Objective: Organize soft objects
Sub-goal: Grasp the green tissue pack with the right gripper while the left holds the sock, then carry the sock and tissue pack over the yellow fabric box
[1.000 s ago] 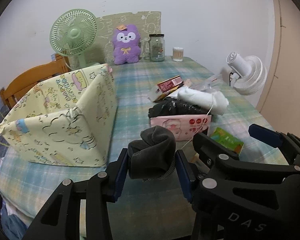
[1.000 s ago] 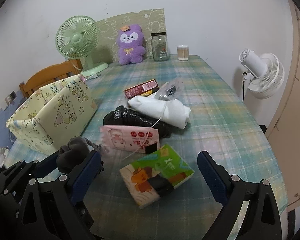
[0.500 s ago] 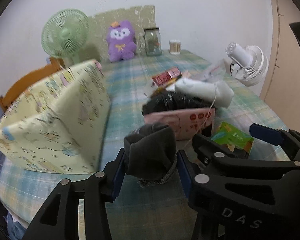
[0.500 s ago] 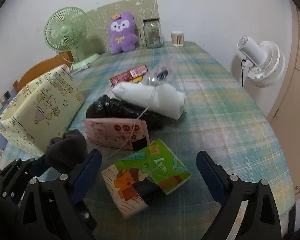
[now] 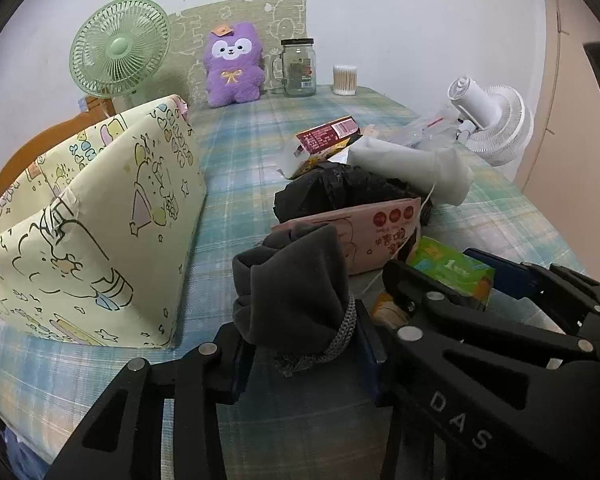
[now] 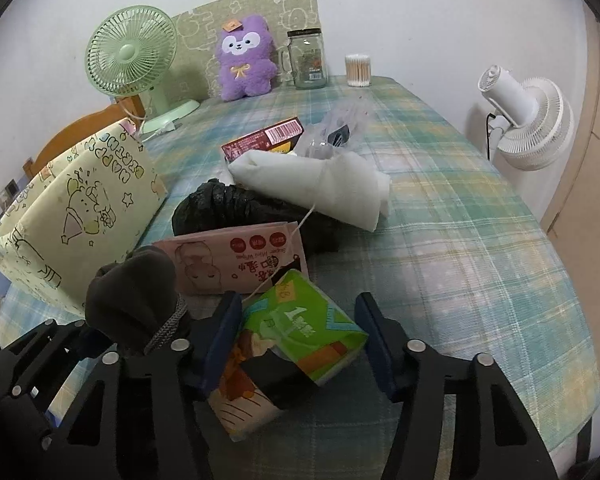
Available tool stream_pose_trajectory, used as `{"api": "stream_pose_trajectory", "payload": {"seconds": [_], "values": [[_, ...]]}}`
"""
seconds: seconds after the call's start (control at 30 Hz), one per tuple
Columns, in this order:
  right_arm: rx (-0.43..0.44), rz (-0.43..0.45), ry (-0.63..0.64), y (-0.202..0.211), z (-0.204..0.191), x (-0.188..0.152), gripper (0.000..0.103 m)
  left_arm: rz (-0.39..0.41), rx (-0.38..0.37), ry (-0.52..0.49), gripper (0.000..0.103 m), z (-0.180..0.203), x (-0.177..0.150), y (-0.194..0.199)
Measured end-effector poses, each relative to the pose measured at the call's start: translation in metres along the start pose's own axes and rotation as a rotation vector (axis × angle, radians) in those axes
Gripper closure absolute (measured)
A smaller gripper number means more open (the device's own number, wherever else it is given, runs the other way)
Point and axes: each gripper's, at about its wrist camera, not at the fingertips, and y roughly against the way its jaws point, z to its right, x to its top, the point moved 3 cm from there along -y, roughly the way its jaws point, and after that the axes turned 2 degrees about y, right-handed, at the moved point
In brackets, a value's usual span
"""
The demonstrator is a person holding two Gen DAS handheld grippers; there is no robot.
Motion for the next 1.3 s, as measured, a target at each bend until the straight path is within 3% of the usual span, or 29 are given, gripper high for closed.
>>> {"api": "stream_pose_trajectory", "payload": {"seconds": [0.27,1.3], "values": [[-0.033,0.040,0.020,0.013,-0.002,0.006,0.056,0.028,-0.010,0.004,0.061,0.001,0.003,0.013],[-0.050,0.204,0.025,0.094,-0.009,0.077,0.057,0.157,-0.017,-0.007,0.061,0.003,0.077,0.083]]}}
